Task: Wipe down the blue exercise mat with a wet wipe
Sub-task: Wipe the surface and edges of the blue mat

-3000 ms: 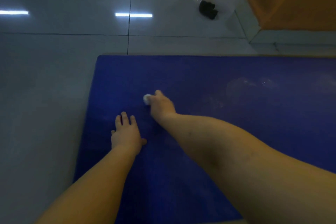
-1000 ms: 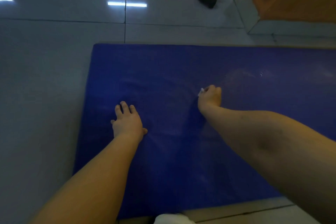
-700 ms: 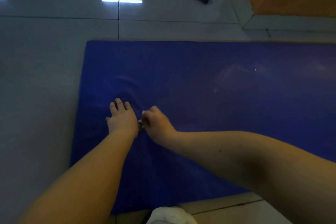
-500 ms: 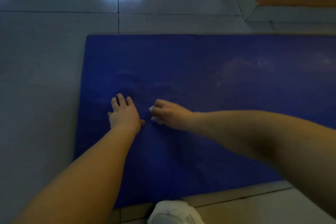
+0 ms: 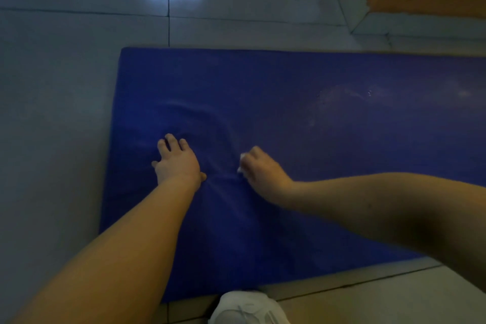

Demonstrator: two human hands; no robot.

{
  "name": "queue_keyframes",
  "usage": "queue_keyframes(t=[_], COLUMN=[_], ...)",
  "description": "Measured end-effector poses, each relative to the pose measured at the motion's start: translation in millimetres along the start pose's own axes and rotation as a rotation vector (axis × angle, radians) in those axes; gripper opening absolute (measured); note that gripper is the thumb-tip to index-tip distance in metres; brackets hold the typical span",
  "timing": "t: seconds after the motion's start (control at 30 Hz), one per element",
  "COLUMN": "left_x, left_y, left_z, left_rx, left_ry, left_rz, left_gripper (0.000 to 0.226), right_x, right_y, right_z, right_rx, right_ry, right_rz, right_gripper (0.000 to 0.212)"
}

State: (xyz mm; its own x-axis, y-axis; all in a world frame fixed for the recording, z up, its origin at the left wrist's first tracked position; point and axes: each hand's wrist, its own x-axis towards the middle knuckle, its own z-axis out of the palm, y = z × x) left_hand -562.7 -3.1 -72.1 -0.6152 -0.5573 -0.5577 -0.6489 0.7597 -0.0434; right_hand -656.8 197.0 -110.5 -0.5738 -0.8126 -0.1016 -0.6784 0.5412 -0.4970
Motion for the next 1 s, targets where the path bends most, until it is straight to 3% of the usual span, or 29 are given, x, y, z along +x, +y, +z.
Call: queue_keyframes(t=[0.13, 0.23, 0.3, 0.4, 0.5, 0.57, 0.77, 0.93, 1.0], left_x=[-1, -2, -3, -2, -2, -2, -3, -3, -3], left_y=[-3, -5, -5, -5, -4, -4, -3, -2, -3], left_z=[2, 4, 3, 3, 2, 2, 1, -2, -2], left_rx=[0.008, 0.032, 0.041, 0.04, 0.039, 0.035, 0.034, 0.024, 0.018], left_ry=[0.007, 0.016, 0.016, 0.007, 0.004, 0.003, -0.007, -0.005, -0.012], left_rz=[0.006, 0.021, 0.028, 0.021, 0.019, 0.019, 0.014, 0.009, 0.009], left_gripper=[0.111, 0.11, 0.11, 0.11, 0.111, 0.112, 0.112, 0.111, 0.111], right_x=[-25, 0, 24, 59, 86, 91, 39, -2, 24], right_y=[6, 32, 50, 67, 59, 43, -11, -27, -24], right_z=[-7, -28, -42, -50, -44, -35, -6, -2, -10], right_rx=[-0.004, -0.145, -0.221, -0.259, -0.176, -0.074, 0.136, 0.132, 0.025], right_ry=[-0.357, -0.43, -0.333, -0.14, 0.083, 0.187, 0.102, -0.257, -0.294], right_rz=[-0.446, -0.579, -0.533, -0.252, 0.094, 0.188, -0.017, -0.373, -0.372], right_gripper=[0.009, 0.025, 0.031, 0.02, 0.006, 0.007, 0.006, 0.027, 0.023])
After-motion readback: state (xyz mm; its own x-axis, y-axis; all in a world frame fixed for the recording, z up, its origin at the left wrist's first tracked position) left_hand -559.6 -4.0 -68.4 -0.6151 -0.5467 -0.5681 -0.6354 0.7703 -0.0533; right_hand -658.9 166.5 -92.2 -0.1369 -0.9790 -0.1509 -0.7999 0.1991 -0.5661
